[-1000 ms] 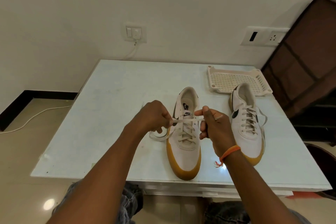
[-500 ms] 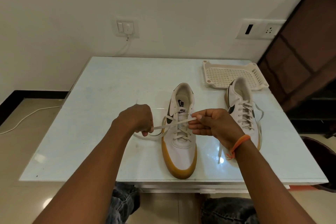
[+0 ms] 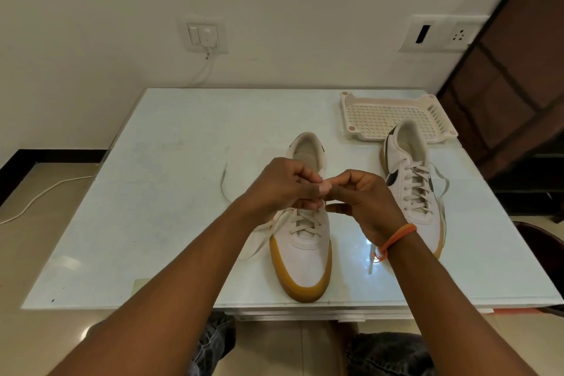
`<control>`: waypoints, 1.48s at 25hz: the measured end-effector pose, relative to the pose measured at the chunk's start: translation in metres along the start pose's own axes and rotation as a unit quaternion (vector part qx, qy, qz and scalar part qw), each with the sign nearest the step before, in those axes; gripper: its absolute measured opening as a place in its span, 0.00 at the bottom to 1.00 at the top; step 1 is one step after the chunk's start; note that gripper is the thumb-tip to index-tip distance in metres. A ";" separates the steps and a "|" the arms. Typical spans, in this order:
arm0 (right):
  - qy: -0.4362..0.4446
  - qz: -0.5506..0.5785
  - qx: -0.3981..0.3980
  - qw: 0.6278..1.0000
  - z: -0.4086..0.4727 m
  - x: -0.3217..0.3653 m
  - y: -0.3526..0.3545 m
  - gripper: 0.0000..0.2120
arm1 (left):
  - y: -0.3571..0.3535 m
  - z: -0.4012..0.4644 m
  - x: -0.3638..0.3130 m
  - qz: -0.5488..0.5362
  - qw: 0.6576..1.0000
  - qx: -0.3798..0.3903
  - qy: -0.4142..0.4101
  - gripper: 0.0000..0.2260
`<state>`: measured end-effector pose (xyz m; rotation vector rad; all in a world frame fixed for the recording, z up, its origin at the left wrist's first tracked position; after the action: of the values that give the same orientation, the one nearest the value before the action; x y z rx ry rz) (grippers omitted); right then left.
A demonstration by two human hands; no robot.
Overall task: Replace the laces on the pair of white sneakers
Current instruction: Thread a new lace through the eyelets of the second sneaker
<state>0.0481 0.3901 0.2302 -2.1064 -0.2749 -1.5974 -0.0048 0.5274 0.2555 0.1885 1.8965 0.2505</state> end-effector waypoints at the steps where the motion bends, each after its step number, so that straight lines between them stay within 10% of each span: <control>1: -0.005 0.016 0.010 1.000 0.002 0.000 0.000 0.13 | 0.002 0.001 0.001 -0.035 0.999 0.012 0.007 0.12; 4: -0.001 0.014 0.044 0.999 0.006 0.005 -0.001 0.07 | 0.009 0.004 0.004 -0.075 0.997 0.021 0.028 0.10; 7: 0.011 -0.055 -0.024 0.998 0.010 0.007 0.017 0.07 | 0.016 0.012 0.013 0.140 0.989 -0.046 0.026 0.05; 16: -0.092 -0.124 -0.068 0.986 0.012 -0.022 0.030 0.04 | -0.005 0.014 0.005 0.589 0.780 -0.209 -0.043 0.08; 21: -0.096 -0.138 -0.062 0.984 0.013 -0.027 0.027 0.04 | -0.010 0.020 0.025 0.412 0.896 -0.135 0.091 0.07; 37: -0.076 -0.157 -0.059 0.983 0.016 -0.032 0.026 0.07 | -0.017 0.025 0.035 0.363 0.919 -0.125 0.090 0.06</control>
<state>0.0635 0.3799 0.1901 -2.3747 -0.6057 -1.6598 0.0067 0.5218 0.2114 0.7172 1.8803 1.0367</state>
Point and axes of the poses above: each hand's wrist, its own z-axis towards the middle knuckle, its own y-axis out of the back of the hand, x = y × z, the point moved 7 cm from there along z, towards the middle knuckle, and after that the axes turned 10 degrees about z, right-handed, at the moved point
